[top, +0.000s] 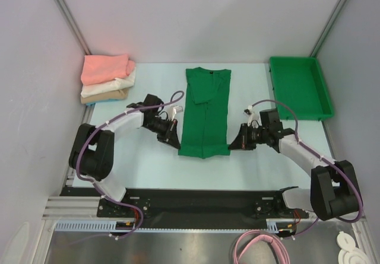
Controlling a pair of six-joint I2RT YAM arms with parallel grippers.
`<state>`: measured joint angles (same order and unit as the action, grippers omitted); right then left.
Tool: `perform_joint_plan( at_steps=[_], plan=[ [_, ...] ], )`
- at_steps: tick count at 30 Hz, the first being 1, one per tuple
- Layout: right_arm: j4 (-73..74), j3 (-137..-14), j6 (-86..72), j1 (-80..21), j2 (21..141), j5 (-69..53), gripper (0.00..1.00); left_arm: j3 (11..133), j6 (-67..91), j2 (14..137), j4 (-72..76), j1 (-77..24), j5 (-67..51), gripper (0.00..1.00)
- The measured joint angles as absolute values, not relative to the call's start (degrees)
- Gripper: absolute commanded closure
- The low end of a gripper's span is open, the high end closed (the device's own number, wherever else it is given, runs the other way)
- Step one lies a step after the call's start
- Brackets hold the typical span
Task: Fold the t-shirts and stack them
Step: Fold the tshirt
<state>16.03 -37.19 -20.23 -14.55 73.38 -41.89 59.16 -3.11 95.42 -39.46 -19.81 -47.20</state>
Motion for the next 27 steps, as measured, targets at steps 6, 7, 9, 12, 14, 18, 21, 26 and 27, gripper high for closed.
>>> perform_joint_plan(
  at_steps=[6, 7, 9, 12, 14, 18, 21, 26, 27],
  plan=[
    [16.93, -41.89, -12.91, -13.87, 72.53, -41.67, 1.00, 66.65, -4.69, 98.80, -40.66, -19.38, -47.09, 1.00],
    [17.43, -43.24, -11.62, -13.65, 72.84, -41.65, 1.00, 67.57, -4.75, 99.59, -40.38, -19.14, -46.96, 1.00],
    [17.91, -46.22, -9.87, -13.28, 74.32, -41.82, 1.00, 69.65, -4.84, 101.30, -40.36, -18.70, -46.68, 1.00],
    [18.33, -50.94, -7.40, -12.64, 78.30, -41.89, 1.00, 74.13, -4.91, 104.64, -39.99, -18.11, -46.48, 1.00],
    [18.65, -54.35, -6.02, -12.49, 82.21, -41.85, 1.00, 76.25, -4.89, 106.00, -39.40, -17.72, -46.11, 0.99],
    [19.70, -60.47, -3.79, -12.08, 90.72, -41.85, 1.00, 80.86, -4.99, 108.60, -38.76, -16.43, -44.75, 1.00],
    [19.09, -61.98, -2.85, -11.68, 94.74, -41.69, 1.00, 86.54, -5.10, 112.14, -38.98, -15.55, -43.90, 1.00],
    [16.88, -62.81, -2.63, -11.09, 98.08, -40.93, 1.00, 95.98, -5.19, 119.20, -39.97, -15.09, -42.94, 1.00],
    [16.40, -63.29, -2.66, -10.98, 98.61, -40.88, 1.00, 96.97, -5.21, 120.11, -39.94, -15.09, -42.74, 0.99]
  ],
)
